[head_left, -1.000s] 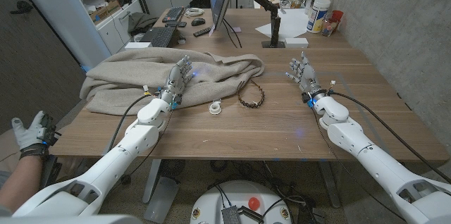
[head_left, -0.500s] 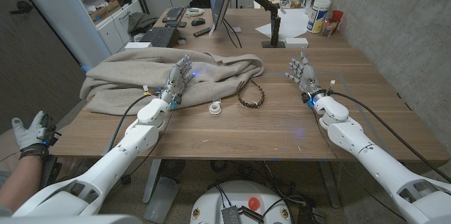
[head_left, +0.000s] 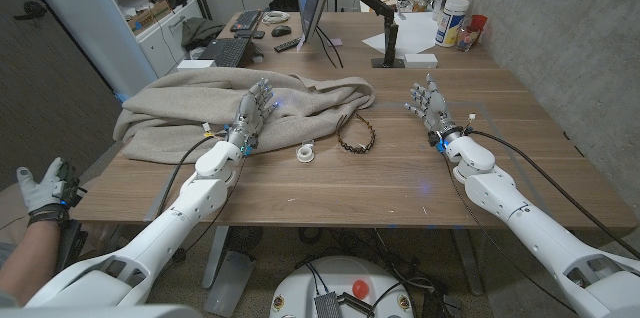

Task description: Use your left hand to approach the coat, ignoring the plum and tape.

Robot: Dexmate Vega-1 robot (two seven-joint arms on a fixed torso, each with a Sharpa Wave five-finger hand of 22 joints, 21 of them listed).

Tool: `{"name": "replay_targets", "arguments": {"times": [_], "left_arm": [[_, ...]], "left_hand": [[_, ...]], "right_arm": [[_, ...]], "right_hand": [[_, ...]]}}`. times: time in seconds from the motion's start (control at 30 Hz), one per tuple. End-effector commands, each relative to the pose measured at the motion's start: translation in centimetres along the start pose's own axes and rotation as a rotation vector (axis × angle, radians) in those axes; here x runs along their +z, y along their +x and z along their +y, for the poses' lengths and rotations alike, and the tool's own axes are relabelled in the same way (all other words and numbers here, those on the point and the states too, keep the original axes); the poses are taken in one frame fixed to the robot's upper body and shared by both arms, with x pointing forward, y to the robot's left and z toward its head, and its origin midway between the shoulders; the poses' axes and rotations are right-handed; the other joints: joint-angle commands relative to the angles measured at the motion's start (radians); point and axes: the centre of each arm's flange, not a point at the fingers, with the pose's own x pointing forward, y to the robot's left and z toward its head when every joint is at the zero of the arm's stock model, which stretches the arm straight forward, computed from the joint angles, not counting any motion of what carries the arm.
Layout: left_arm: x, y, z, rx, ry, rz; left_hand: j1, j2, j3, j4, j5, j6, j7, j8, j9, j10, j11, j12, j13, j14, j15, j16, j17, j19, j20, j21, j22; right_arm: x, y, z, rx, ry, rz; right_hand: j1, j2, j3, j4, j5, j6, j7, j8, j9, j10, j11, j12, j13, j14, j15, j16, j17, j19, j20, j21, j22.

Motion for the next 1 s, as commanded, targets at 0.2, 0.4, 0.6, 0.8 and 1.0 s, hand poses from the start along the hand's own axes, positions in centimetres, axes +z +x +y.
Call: {"name": "replay_targets", "arguments": {"times": [0.2,0.4,0.6,0.8,1.0], "left_arm": [[0.7,-0.1,-0.2,-0.006,-0.009,-0.019],[1.3,0.0,-0.5,-0.005,0.017,-0.011],[2.1,-0.2,-0.7,0.006,0.117,0.021],[2.2,-0.4,-0.6,0.006,0.080,0.002],[2.7,-0.7,-0.4,0.013,0.081,-0.005]], "left_hand": [[0.007,0.005,0.003,-0.006,0.005,0.008,-0.002,0.007,0.004,0.005,-0.003,0.003,0.004,-0.008,-0.003,0.003,0.005,0.001,-0.002,-0.007,0.002],[0.007,0.005,0.004,-0.007,0.005,0.008,-0.002,0.007,0.004,0.006,-0.004,0.003,0.004,-0.010,-0.003,0.003,0.005,-0.001,-0.001,-0.009,0.001],[0.007,0.006,0.004,-0.009,0.005,0.009,-0.004,0.007,0.004,0.005,-0.003,0.003,0.004,-0.012,-0.002,0.002,0.005,-0.002,0.000,-0.012,0.001],[0.007,0.006,0.004,-0.010,0.005,0.009,-0.002,0.007,0.004,0.005,-0.004,0.003,0.004,-0.016,-0.002,0.001,0.005,-0.004,0.000,-0.014,0.001],[0.007,0.007,0.004,-0.012,0.005,0.009,-0.002,0.006,0.004,0.005,-0.003,0.003,0.003,-0.017,-0.001,0.001,0.004,-0.004,-0.001,-0.016,0.001]], "right_arm": [[0.0,0.0,0.0,0.002,-0.004,0.001],[0.0,0.0,0.0,0.003,-0.005,0.002],[0.0,0.0,0.0,0.007,-0.007,0.007],[0.0,0.0,0.0,0.010,-0.011,0.006],[0.0,0.0,0.0,0.010,-0.014,0.008]], "right_hand": [[0.004,-0.002,0.001,-0.001,0.009,0.005,0.001,0.006,0.003,0.006,0.001,0.005,0.002,0.002,0.002,0.003,0.001,-0.001,0.001,0.005,0.002],[0.004,-0.001,0.000,-0.001,0.009,0.005,0.001,0.006,0.003,0.005,0.002,0.005,0.002,0.000,0.002,0.003,0.000,-0.002,0.001,0.005,0.002],[0.005,0.000,-0.001,-0.001,0.010,0.004,0.001,0.005,0.003,0.003,0.003,0.004,0.002,-0.002,0.003,0.002,-0.001,-0.002,0.001,0.005,0.002],[0.005,0.001,-0.002,0.000,0.010,0.002,0.000,0.004,0.003,0.001,0.001,0.004,0.002,-0.004,0.004,0.002,-0.002,-0.004,0.000,0.004,0.002],[0.005,0.002,-0.003,-0.001,0.010,0.001,0.000,0.004,0.003,0.001,0.003,0.004,0.002,-0.005,0.005,0.002,-0.004,-0.006,0.000,0.004,0.002]]}}
